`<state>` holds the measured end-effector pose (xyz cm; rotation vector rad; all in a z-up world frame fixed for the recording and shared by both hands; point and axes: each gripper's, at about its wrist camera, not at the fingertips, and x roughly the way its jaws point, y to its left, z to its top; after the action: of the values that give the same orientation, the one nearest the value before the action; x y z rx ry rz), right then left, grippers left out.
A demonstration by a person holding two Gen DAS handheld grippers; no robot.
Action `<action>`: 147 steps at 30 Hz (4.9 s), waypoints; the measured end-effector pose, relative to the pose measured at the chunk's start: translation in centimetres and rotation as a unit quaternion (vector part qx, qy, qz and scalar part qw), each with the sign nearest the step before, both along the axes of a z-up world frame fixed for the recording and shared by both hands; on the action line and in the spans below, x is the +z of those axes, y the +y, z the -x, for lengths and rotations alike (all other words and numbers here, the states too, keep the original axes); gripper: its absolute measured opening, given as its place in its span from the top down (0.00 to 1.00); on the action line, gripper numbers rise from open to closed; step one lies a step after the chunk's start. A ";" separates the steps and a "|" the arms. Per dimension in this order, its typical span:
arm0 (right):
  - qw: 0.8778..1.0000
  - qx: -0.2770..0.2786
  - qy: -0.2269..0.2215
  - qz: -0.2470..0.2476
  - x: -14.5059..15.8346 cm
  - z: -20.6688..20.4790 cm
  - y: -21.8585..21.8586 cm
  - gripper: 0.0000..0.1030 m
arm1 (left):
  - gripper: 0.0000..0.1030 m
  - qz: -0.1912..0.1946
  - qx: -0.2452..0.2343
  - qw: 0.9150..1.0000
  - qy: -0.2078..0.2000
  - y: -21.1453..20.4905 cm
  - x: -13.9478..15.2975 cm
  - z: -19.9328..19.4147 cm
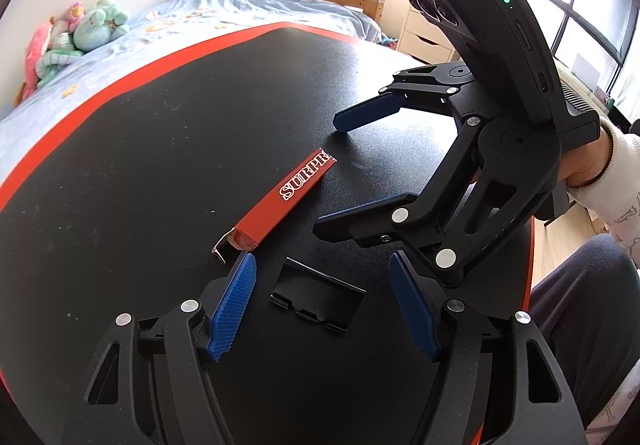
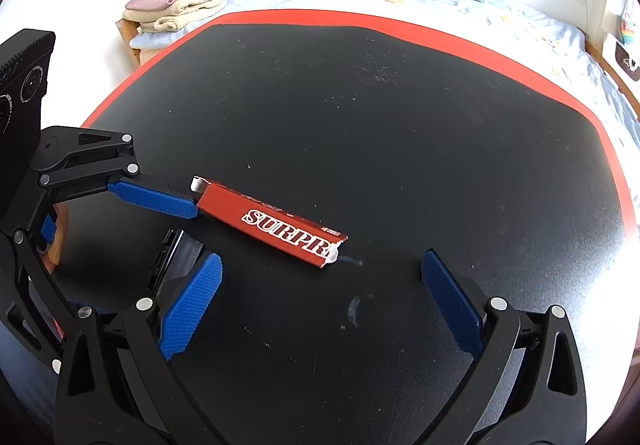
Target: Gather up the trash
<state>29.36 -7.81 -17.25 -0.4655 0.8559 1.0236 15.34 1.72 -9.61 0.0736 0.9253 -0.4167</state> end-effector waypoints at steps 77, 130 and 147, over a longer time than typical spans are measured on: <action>0.995 -0.073 0.051 -0.037 4.9 25.5 -18.8 0.87 | 0.61 0.008 0.082 0.997 -0.010 -8.8 7.3 17.6; 0.988 -0.124 0.028 -0.094 10.5 21.5 -17.6 0.03 | 0.07 0.002 0.188 0.981 -0.044 -5.2 10.7 18.6; 0.987 -0.131 -0.012 -0.095 14.0 15.3 -13.2 0.03 | 0.06 -0.027 0.270 0.961 -0.061 -0.5 12.8 15.0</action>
<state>14.06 -20.97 -3.29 -0.1962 0.7657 0.8445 0.34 1.21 3.17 -0.1026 0.7954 0.1195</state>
